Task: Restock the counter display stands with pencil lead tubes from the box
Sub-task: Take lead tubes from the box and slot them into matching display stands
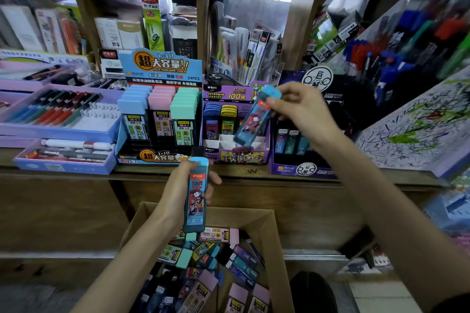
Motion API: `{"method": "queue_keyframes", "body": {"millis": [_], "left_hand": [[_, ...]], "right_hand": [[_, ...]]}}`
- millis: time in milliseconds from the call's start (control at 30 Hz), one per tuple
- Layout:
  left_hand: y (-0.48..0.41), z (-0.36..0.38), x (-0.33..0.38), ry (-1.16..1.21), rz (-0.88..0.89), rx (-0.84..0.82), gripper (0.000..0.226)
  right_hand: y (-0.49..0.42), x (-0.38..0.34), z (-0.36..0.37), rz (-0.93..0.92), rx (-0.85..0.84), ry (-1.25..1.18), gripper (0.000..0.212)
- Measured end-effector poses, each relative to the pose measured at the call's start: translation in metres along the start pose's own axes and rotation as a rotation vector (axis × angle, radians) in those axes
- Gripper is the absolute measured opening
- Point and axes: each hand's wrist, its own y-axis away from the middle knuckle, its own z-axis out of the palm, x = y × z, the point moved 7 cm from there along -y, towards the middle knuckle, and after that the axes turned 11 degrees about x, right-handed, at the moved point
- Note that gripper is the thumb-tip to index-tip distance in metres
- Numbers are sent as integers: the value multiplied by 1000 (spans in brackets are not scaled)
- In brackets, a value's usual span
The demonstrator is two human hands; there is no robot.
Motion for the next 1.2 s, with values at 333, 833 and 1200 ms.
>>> {"method": "queue_keyframes", "body": {"millis": [333,833,1200], "left_hand": [[-3,-4,2,-37,169,34,26],[-6,-6,-2,-76,180,14,41],[-8,11,2,-87,172,-36,41]], "right_hand": [[-28,16,-1,-294,107,445,12],[-26,28,35,-693,36,973,22],[24,11,41,-275,-208,305,10]]}}
